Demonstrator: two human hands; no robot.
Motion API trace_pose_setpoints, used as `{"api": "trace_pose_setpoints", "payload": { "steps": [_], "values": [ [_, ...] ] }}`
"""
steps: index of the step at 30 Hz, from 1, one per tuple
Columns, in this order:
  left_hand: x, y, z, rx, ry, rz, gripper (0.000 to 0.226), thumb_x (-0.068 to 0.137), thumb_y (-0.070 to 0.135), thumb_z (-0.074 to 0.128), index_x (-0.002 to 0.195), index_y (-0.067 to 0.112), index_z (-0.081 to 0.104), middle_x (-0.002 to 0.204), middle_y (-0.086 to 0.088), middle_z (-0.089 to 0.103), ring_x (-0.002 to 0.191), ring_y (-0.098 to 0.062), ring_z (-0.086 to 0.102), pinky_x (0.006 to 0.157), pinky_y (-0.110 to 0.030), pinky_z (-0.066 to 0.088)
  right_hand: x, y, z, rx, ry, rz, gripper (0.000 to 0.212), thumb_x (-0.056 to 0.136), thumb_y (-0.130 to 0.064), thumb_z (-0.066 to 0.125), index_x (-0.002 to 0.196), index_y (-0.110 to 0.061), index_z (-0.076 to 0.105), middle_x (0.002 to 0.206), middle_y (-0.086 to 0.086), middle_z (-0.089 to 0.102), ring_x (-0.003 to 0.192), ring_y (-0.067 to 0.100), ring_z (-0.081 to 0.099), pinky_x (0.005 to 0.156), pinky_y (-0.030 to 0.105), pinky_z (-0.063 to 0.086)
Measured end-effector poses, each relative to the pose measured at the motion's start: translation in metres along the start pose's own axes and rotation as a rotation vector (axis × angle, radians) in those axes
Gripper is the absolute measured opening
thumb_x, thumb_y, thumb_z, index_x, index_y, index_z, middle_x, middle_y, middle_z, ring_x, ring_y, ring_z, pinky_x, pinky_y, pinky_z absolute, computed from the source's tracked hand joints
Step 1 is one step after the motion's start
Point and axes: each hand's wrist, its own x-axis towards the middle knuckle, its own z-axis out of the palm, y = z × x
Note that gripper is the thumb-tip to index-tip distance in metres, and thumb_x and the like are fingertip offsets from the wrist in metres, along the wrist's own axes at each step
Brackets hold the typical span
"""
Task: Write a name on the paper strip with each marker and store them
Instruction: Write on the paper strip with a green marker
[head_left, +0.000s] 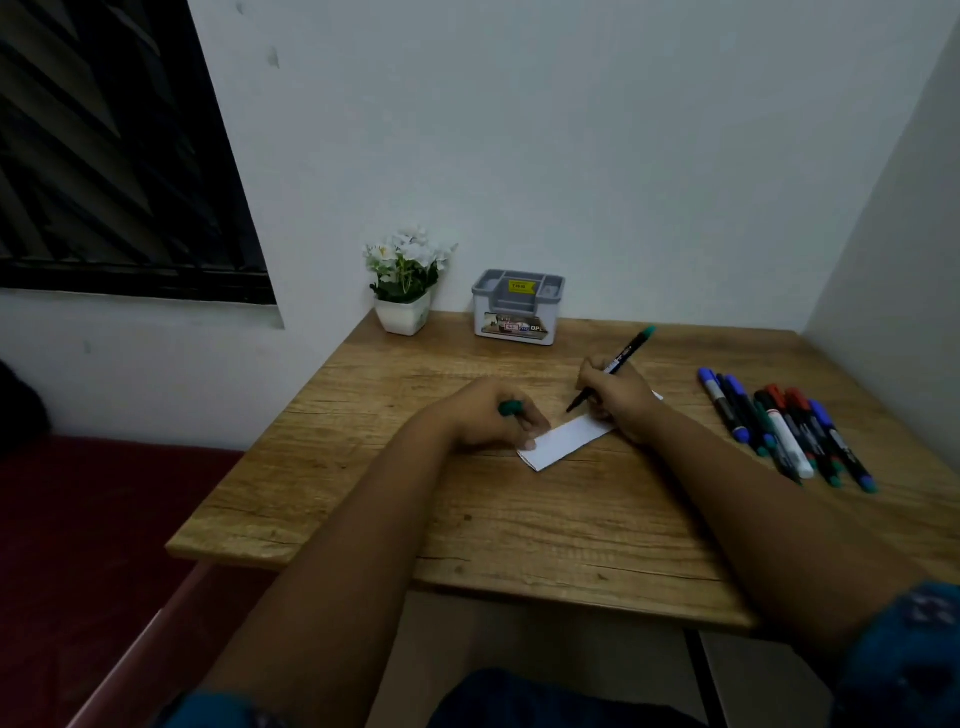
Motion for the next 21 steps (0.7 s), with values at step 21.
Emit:
{"api": "trace_pose_setpoints", "payload": {
  "steps": [21],
  "values": [
    [0.025,-0.001,-0.008,0.056,-0.276,-0.026,0.027,0.073,0.03,0.083,0.099,0.031,0.074,0.085,0.02,0.073,0.084,0.003,0.065,0.087,-0.024,0.048,-0.04,-0.004,-0.012,-0.036,-0.55,-0.038,0.008,0.085,-0.005,0.064,0.086,0.003,0.066,0.076,0.011,0.067,0.07,0.015,0.061,0.068,0.021,0.051]
  ]
}}
